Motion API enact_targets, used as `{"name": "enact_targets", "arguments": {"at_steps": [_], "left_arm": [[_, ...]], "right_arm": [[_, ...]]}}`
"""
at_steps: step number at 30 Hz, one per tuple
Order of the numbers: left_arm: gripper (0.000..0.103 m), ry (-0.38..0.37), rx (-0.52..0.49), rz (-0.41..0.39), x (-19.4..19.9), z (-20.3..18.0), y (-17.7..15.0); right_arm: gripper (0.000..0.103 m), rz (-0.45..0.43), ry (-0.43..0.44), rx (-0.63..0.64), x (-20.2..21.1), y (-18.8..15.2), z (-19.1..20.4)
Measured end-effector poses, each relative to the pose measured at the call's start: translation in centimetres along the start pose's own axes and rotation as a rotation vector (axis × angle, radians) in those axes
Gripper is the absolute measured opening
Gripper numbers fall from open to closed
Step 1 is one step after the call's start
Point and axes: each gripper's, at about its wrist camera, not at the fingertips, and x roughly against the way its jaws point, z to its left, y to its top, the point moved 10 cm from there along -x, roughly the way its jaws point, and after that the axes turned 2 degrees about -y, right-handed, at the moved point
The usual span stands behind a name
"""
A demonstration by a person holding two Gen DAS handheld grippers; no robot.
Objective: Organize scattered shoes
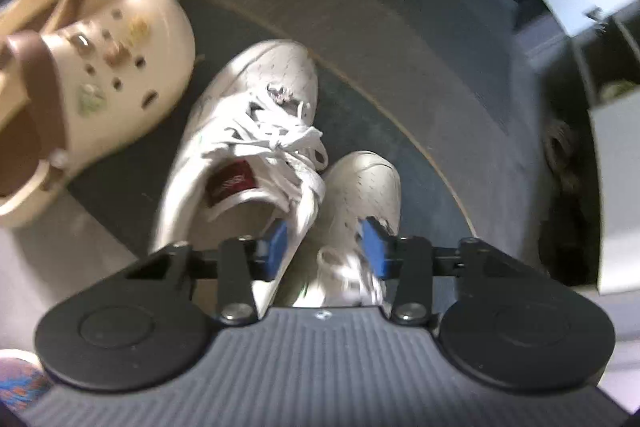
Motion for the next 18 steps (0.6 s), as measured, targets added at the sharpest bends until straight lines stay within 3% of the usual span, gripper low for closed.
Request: {"name": "enact_targets", "arguments": {"at_steps": [3, 5, 7, 9, 15, 18], "left_arm": [[0.086, -0.004, -0.013, 0.063, -1.7, -2.4, 1.3], [0.086, -0.003, 0.02, 0.119, -2.2, -3.9, 2.4], [0.086, 0.004, 0.022, 0.152, -2.2, -5.5, 3.7], [0.086, 0.016, 0.004, 0.173, -2.1, -7.1, 4.9], [0.086, 0.019, -0.066, 0.241, -3.1, -12.5, 8.2], [0.086, 0.002, -0.027, 0.292, -4.3, -15.0, 9.9]], "right_arm": [[0.036, -0.078, 0.123, -0.005, -1.1, 1.2, 1.2], [0.03, -0.079, 0.137, -0.048, -1.6, 1.0, 1.3], [0.017, -0.068, 0.135, -0.133, -1.3, 0.7, 0.6], [0.016, -0.05, 0.145, -0.251, -0.7, 0.3, -0.2], [0.015, 0.001, 0.142, -0.289, 0.9, -1.7, 0.3], [0.016, 0.012, 0.17, -0.252, 1.2, -2.3, 0.3]]}}
